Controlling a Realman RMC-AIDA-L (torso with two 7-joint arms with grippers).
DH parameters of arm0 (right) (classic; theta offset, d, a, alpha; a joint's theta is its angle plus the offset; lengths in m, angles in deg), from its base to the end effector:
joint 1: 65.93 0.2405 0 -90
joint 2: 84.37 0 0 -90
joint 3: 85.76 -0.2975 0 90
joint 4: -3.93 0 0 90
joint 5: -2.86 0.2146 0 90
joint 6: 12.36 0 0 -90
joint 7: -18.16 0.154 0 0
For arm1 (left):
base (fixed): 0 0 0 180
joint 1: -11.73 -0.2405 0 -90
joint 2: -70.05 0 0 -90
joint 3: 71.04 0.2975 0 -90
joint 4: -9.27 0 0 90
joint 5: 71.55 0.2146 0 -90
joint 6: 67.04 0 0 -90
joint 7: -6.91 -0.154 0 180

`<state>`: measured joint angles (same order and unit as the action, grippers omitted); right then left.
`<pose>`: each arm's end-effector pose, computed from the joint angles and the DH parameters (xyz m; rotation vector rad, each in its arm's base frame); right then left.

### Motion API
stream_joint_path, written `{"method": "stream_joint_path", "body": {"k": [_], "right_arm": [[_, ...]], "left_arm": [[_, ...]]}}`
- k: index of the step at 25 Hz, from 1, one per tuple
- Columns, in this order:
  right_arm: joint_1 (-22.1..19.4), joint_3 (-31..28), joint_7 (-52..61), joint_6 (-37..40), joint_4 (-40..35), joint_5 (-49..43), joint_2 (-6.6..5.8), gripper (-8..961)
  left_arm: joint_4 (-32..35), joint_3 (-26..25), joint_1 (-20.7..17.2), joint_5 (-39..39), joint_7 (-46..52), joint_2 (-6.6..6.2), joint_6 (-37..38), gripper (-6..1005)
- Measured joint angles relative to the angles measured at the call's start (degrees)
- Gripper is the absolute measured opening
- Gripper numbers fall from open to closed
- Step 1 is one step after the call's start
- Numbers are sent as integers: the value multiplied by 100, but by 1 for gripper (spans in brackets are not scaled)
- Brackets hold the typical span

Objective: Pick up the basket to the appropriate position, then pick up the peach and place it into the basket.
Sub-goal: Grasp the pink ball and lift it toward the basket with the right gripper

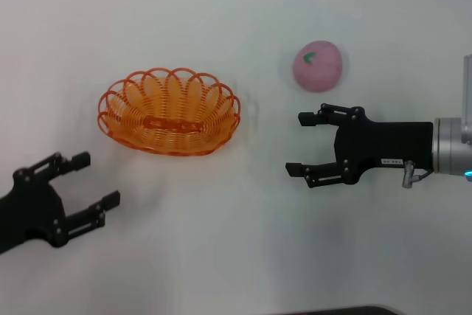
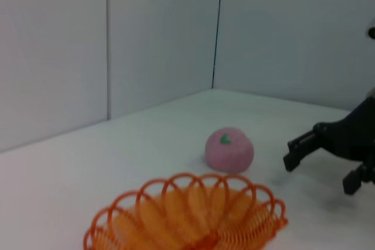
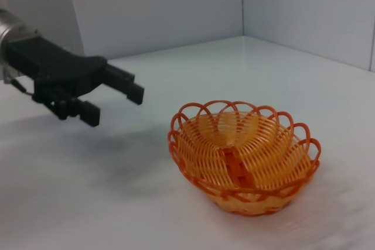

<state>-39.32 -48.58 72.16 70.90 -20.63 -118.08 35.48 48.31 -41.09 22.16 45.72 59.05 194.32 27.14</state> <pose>0.3402 0.3043 -0.0805 -2.7846 0.4042 0.5395 -0.3756 0.2267 -0.0447 -2.5492 -0.4875 -0.6440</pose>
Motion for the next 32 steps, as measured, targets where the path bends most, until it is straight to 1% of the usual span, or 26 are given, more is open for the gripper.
{"method": "stream_joint_path", "body": {"k": [7,12,27,32], "right_arm": [[9,6,-1,13,-10,-10,-2,957],[8,34,-14,23,-32,-10,-6,956],[-28,-16,68,41,-41,21,-23,956],[-32,-16,75,43,-40,16,-23,957]], "left_arm": [[-164,-249,-56,297,-15,-21,22,771],[-174,-258,-107,405,-29,-5,-37,767],[-175,-281,-39,373,-30,-17,-16,767],[-171,-362,-51,403,-34,-25,-45,768]]}}
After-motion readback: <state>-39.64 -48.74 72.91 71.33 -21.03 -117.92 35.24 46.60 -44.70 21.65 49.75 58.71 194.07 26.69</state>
